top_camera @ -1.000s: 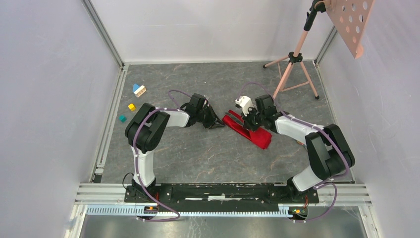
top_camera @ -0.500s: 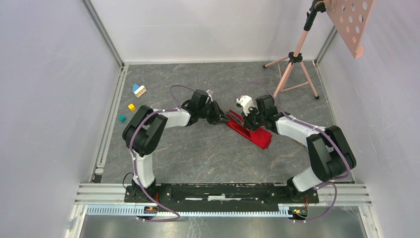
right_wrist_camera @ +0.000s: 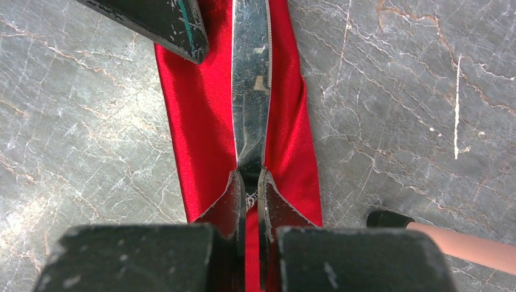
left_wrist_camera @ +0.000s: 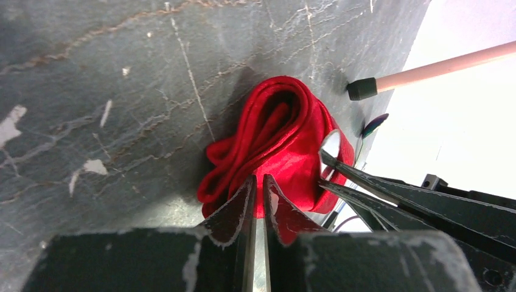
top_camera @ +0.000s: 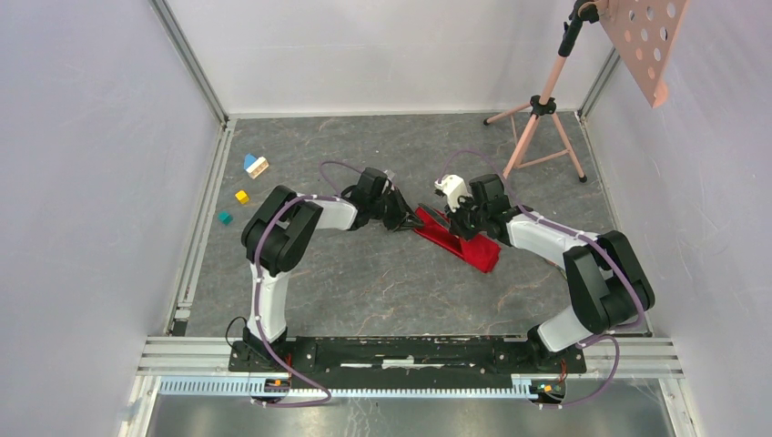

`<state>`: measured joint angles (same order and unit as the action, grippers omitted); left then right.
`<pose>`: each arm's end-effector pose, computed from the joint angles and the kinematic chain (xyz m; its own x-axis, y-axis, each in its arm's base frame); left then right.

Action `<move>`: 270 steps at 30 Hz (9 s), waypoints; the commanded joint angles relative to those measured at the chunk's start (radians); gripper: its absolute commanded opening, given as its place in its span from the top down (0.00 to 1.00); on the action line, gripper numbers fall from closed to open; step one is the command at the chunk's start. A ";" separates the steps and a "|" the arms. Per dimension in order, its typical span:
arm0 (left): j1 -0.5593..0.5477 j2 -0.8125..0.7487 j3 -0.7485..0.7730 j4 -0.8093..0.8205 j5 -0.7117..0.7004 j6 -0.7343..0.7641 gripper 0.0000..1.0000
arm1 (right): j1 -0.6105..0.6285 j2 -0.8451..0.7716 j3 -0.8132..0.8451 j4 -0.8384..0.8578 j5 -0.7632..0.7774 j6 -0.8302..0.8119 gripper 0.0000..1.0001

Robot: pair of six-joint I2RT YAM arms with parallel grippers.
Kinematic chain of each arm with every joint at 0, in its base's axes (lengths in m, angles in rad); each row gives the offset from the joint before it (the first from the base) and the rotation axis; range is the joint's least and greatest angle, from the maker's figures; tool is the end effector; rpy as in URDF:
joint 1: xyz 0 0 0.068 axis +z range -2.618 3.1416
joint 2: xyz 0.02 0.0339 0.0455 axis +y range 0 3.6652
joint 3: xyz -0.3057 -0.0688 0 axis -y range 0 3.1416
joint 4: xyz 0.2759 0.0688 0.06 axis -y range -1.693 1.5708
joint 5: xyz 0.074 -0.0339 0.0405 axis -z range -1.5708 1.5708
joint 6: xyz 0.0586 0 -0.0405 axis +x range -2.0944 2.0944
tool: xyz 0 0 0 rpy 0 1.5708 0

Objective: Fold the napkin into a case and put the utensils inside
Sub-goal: Insert the knife into the folded napkin, then pick up the spoon from the corner of the board, then insert the spoon into the folded napkin, then reset both arms

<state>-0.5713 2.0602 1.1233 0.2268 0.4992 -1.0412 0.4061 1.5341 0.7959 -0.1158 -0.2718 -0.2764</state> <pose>0.3807 -0.2781 0.1148 -0.9503 -0.2899 -0.1137 -0.0792 0.5782 -0.8121 0.3052 0.1483 0.1794 -0.5183 -0.5090 -0.6873 -0.7110 0.7031 0.0154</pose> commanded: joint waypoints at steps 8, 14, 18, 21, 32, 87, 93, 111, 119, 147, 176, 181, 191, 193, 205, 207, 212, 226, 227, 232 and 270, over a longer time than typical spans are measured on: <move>0.004 0.005 0.034 -0.001 -0.008 -0.023 0.86 | 0.014 0.017 0.012 0.030 0.025 0.023 0.90; 0.004 -0.025 0.065 -0.034 0.001 0.003 0.84 | 0.035 0.022 0.019 0.038 0.039 0.042 0.75; 0.005 -0.092 0.063 -0.053 0.010 0.030 0.79 | 0.043 -0.009 0.063 0.003 0.029 0.091 0.62; 0.004 -0.191 0.015 -0.053 0.002 0.036 0.75 | 0.044 -0.076 0.095 -0.028 0.025 0.147 0.55; 0.004 -0.514 -0.213 -0.067 0.047 0.075 0.61 | 0.001 -0.456 -0.010 -0.229 0.301 0.378 0.27; -0.009 -0.967 -0.408 -0.124 0.145 0.057 0.47 | -0.616 -0.290 -0.373 -0.055 -0.007 0.796 0.56; -0.007 -0.939 -0.417 -0.096 0.156 0.060 0.47 | -0.550 -0.296 -0.246 -0.254 0.176 0.530 0.37; -0.007 -0.890 -0.413 -0.067 0.204 0.047 0.47 | -0.420 -0.165 -0.115 -0.376 0.147 0.028 0.47; -0.007 -0.903 -0.413 -0.084 0.196 0.047 0.47 | -0.412 -0.084 -0.097 -0.340 0.129 0.048 0.81; -0.009 -0.202 -0.022 -0.003 0.050 -0.036 0.78 | -0.070 -0.084 0.186 0.068 -0.157 0.153 0.99; 0.019 -0.007 -0.016 -0.018 0.001 -0.012 0.92 | 0.051 0.154 0.253 0.046 -0.191 0.054 0.99; 0.020 0.000 -0.017 -0.018 -0.002 -0.014 0.93 | 0.055 0.125 0.216 0.010 -0.189 0.044 0.99; 0.024 0.004 -0.019 -0.018 -0.002 -0.017 0.94 | 0.082 0.094 0.170 -0.080 -0.121 0.000 1.00; 0.025 0.002 -0.019 -0.018 -0.002 -0.017 0.95 | 0.086 0.093 0.167 -0.100 -0.107 -0.012 1.00; 0.026 -0.003 -0.026 -0.021 -0.004 -0.011 0.95 | 0.112 0.096 0.173 -0.181 0.002 -0.090 1.00; 0.026 -0.003 -0.025 -0.021 -0.003 -0.010 0.95 | 0.111 0.097 0.181 -0.193 0.028 -0.100 1.00; 0.027 -0.009 -0.025 -0.026 -0.003 -0.005 0.95 | 0.117 0.113 0.184 -0.206 0.040 -0.113 1.00; 0.028 -0.129 -0.019 -0.139 -0.056 0.091 0.87 | 0.133 0.168 0.181 -0.139 0.045 -0.095 0.88; 0.028 -0.142 -0.020 -0.143 -0.056 0.094 0.86 | 0.135 0.170 0.182 -0.138 0.044 -0.094 0.88; 0.039 -0.210 -0.025 -0.201 -0.073 0.126 0.84 | 0.147 0.173 0.183 -0.123 0.068 -0.076 0.78; 0.106 -1.454 0.281 -0.952 -0.336 0.497 0.03 | 0.185 -1.212 0.348 -0.399 0.593 0.406 0.02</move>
<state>-0.4622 0.6125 1.3952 -0.6582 0.2108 -0.5896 0.5892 0.3191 1.1225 -0.4824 0.2398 0.1326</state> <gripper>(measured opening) 0.961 0.982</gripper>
